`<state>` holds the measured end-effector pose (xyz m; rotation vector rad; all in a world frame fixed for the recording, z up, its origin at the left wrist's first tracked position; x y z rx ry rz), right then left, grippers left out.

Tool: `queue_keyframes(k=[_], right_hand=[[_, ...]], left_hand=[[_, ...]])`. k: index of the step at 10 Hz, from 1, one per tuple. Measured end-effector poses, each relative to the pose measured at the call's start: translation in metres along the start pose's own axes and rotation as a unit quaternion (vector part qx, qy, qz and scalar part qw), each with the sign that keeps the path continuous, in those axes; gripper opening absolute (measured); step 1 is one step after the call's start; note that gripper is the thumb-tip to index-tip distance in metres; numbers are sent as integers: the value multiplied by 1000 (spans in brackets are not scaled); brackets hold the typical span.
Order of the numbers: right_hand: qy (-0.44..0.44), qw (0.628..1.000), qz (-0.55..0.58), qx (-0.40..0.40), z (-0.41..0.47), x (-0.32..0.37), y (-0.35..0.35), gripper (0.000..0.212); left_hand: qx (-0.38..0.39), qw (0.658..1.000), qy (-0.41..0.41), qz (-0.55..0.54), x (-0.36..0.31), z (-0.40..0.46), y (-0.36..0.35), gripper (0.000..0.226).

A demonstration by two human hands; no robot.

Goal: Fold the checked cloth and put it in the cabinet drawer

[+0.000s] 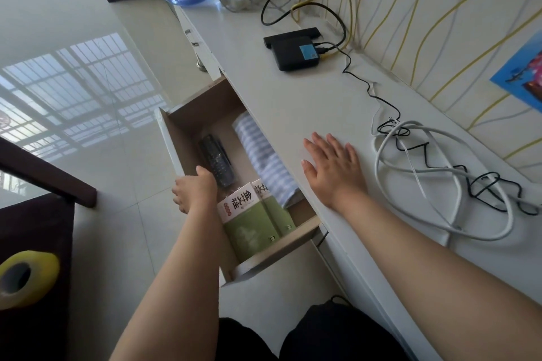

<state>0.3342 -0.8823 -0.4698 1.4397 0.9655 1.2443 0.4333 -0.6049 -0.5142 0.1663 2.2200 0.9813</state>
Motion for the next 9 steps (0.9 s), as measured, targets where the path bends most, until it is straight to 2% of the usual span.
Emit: queue_keyframes(k=[1, 2, 3, 4, 6, 7, 8, 9], right_hand=[[1, 1000, -4, 6, 0, -1, -1, 55], [3, 1000, -7, 12, 1, -1, -2, 60], [4, 1000, -3, 8, 0, 0, -1, 62], [8, 1000, -5, 7, 0, 0, -2, 62], [9, 1000, -2, -4, 0, 1, -2, 74], [6, 1000, -1, 0, 0, 1, -2, 75], [8, 1000, 2, -1, 0, 3, -1, 76], [7, 1000, 5, -4, 1, 3, 2, 76]], left_hand=[[-2, 998, -22, -66, 2, -4, 14, 54], [-11, 989, -72, -125, -12, -14, 29, 37], [8, 982, -123, -140, -27, -24, 27, 32], [66, 976, -128, -162, -29, -22, 9, 28], [258, 935, -118, -213, -43, -37, -46, 18], [359, 898, -114, -226, -63, -59, -76, 38], [400, 884, -117, -214, -78, -79, -97, 40], [389, 884, -108, -238, -78, -75, -105, 36]])
Point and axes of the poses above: each hand's wrist, its own z-axis towards the middle knuckle, its own y-axis out of the back of the hand, x = y × z, the point moved 6 cm from there along z, towards the middle knuckle, and after that the axes turned 8 degrees about y, right-handed, at the moved point
